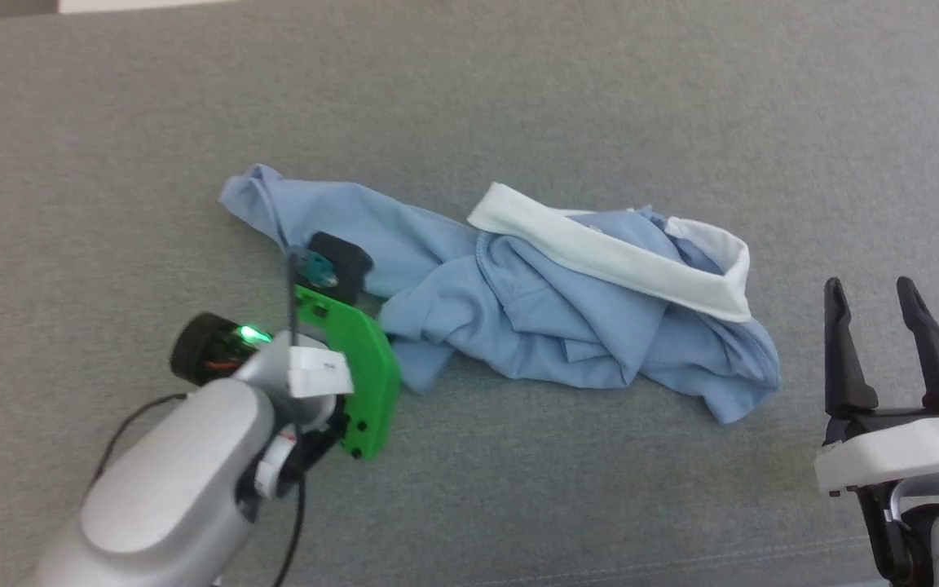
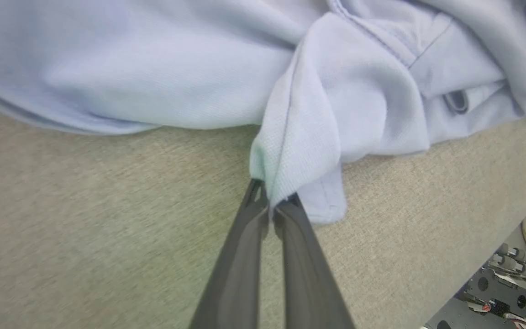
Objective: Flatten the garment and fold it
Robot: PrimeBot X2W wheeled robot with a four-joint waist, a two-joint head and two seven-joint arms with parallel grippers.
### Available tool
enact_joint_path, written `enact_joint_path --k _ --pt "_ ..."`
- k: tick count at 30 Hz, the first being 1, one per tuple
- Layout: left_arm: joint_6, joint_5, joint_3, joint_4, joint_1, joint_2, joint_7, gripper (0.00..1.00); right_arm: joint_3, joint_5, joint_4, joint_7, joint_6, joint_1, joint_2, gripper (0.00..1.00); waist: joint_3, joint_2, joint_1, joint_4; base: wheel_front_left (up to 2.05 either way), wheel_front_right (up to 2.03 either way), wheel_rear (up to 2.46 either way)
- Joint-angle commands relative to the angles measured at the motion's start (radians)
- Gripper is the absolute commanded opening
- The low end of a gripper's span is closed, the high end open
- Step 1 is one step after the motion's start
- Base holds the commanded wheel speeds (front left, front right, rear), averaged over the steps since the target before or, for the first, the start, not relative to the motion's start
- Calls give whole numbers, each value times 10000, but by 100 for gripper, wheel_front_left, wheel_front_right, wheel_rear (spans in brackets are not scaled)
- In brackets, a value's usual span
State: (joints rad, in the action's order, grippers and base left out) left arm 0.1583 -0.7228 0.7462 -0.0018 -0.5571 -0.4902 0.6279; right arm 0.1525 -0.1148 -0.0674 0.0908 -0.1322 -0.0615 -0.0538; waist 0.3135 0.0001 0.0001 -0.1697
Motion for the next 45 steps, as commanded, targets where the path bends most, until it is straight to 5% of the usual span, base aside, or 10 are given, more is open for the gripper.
enact_joint_path --k 1,12,18,23,24,25,28,32,36,45 --pt "79 75 -174 -188 45 -188 -208 0 9 52 64 -42 15 -20 32 100 -777 -1 -1 646 0 0 0" --pt "1091 927 -1671 -1055 -26 -1207 -2017 0 -244 -48 52 -518 15 319 32 100 -1751 -1 -1 1765 0 0 0" --pt "1713 860 -2069 -564 1717 -2012 -2566 0 -325 -77 -6 -654 15 474 31 100 -1846 -1 -1 2071 0 0 0" --pt "1827 320 -1935 58 3107 -2130 -2406 1 -387 -73 -45 -752 15 572 4 100 -1859 -1 -1 2198 0 0 0" --pt "1760 223 -1776 240 3326 -2160 -2171 36 -402 -74 -42 -767 15 584 -6 100 -1877 -1 -1 2208 0 0 0" --pt "1708 115 -1654 351 3470 -2158 -1945 100 -412 -74 -36 -780 15 593 -13 100 -1895 -1 -1 2213 0 0 0" --pt "1601 -61 -1278 563 3718 -2176 -1246 100 -445 -79 -15 -825 15 591 -31 100 -1944 -1 -1 2209 0 0 0" --pt "1737 159 -1417 394 3383 -1989 -1710 100 -443 -110 -15 -872 15 562 -43 100 -2027 -1 -1 2202 0 0 0" --pt "1835 519 -1779 115 2826 -1684 -2871 100 -446 -146 3 -883 15 558 -38 100 -2155 -1 -1 2145 0 0 0" --pt "1168 1393 -2077 -571 2232 -1163 -6167 100 -583 -209 -92 -1056 15 555 -222 100 -2381 -1 -1 2031 0 0 0"
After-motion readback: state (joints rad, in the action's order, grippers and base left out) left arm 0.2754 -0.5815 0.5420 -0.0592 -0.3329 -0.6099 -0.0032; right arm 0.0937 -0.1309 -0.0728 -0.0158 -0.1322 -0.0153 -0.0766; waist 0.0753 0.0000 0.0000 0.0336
